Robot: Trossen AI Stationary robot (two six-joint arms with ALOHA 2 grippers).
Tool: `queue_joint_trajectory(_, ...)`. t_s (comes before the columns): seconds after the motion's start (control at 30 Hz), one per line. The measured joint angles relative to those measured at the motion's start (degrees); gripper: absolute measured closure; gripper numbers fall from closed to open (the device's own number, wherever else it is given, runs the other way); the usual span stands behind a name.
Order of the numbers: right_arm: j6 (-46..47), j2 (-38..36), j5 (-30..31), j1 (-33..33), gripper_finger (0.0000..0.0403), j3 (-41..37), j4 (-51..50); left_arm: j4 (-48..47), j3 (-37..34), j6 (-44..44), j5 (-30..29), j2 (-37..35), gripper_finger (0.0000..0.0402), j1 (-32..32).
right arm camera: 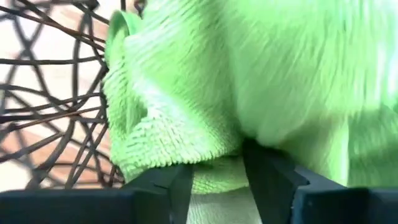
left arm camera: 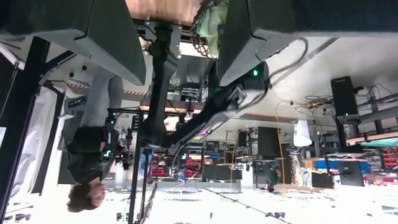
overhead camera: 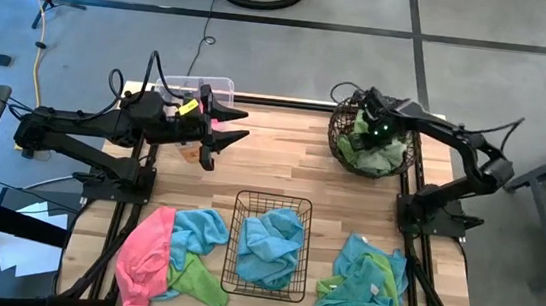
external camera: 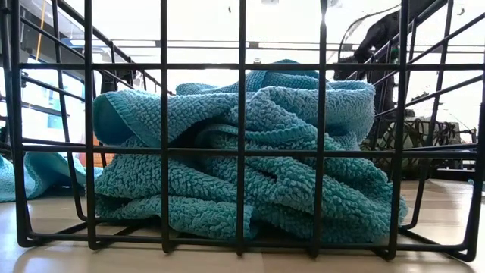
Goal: Sort microfiber towel by color & place in baskets
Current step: Put the green towel into the top right basket, then put the blue towel into the bottom basket
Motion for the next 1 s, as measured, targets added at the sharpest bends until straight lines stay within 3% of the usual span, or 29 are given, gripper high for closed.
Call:
queue_joint_trajectory(0.27, -2.89, -1.19, 0.35, 0.00, 0.0230, 12.57, -11.12, -0.01, 0.00, 0.00, 0.00, 0.00, 0.0212, 0.00)
queue_joint_trajectory(0.57, -2.20, -1.23, 2.56, 0.00, 0.0230, 27.36, -19.78, -0.01, 0.00, 0.00, 0.02, 0.00, 0.0212, 0.00)
queue_joint_trajectory(0.63, -2.45, -1.26, -0.58, 0.26, 0.0230, 29.99, -20.66, -0.04, 0.00, -0.02, 0.02, 0.00, 0.0212, 0.00)
queue_joint_trajectory(0.73, -3.35, -1.86, -9.92, 2.16, 0.0231, 31.91, -20.79, -0.49, 0.00, -0.15, 0.02, 0.00, 0.0212, 0.00)
queue_joint_trajectory(0.87, -3.73, -4.95, -21.38, 8.81, 0.0231, 31.27, -19.19, -2.41, 0.00, -2.73, 0.04, 0.00, 0.0212, 0.00)
queue_joint_trajectory(1.0, -0.92, -8.65, -22.98, 19.46, 0.0231, 30.06, -18.10, -4.64, 0.00, -5.07, 0.07, 0.02, 0.0212, 0.00)
